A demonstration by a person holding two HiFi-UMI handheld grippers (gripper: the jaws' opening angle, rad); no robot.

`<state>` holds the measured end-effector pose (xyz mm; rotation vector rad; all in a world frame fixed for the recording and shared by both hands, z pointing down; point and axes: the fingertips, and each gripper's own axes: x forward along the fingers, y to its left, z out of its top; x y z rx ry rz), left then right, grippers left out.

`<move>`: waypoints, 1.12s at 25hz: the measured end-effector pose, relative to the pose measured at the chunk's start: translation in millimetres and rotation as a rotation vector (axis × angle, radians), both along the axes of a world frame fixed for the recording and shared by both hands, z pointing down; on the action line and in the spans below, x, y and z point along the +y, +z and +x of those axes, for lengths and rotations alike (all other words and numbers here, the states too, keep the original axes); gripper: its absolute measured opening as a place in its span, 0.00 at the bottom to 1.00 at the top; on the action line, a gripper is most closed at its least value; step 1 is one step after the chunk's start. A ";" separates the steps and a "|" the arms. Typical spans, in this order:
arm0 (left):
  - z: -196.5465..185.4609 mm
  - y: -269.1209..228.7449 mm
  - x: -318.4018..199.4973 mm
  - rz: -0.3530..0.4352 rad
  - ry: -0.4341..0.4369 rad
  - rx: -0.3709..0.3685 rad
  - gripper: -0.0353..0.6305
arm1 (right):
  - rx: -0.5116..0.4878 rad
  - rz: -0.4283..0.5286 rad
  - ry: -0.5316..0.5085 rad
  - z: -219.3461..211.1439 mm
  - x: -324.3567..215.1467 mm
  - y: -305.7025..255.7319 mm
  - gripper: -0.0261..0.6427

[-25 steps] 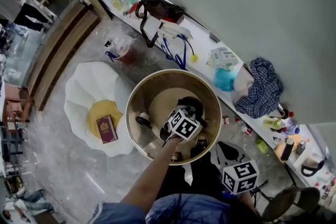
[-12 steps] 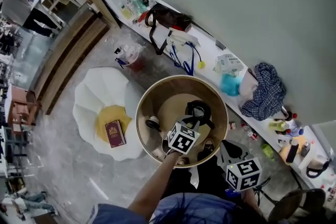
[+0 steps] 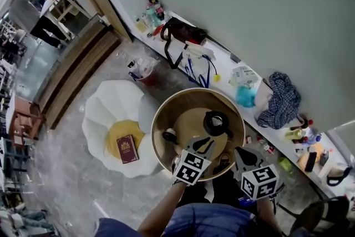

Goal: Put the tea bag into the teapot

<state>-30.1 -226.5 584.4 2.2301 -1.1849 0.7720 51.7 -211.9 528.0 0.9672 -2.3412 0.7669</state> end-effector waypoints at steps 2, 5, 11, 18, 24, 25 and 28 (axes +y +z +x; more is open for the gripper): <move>-5.0 -16.6 14.8 0.017 -0.006 0.023 0.15 | -0.006 0.017 -0.001 -8.7 7.9 -10.2 0.07; -15.4 -37.7 37.1 0.044 -0.017 0.068 0.15 | -0.008 0.044 -0.004 -23.1 22.0 -22.8 0.07; -40.3 -67.2 79.2 0.103 -0.017 0.124 0.15 | -0.016 0.090 0.001 -51.9 55.9 -38.8 0.07; -73.7 -76.4 127.9 0.135 0.013 0.132 0.14 | -0.013 0.126 0.035 -80.8 101.9 -48.2 0.07; -94.6 -75.9 160.0 0.123 0.024 0.160 0.14 | 0.020 0.143 0.062 -91.3 132.3 -54.9 0.07; -95.6 -75.6 163.6 0.120 0.029 0.166 0.13 | 0.028 0.144 0.069 -91.0 135.6 -55.9 0.07; -95.3 -74.8 171.4 0.118 0.051 0.184 0.13 | 0.046 0.143 0.089 -89.4 143.9 -58.0 0.07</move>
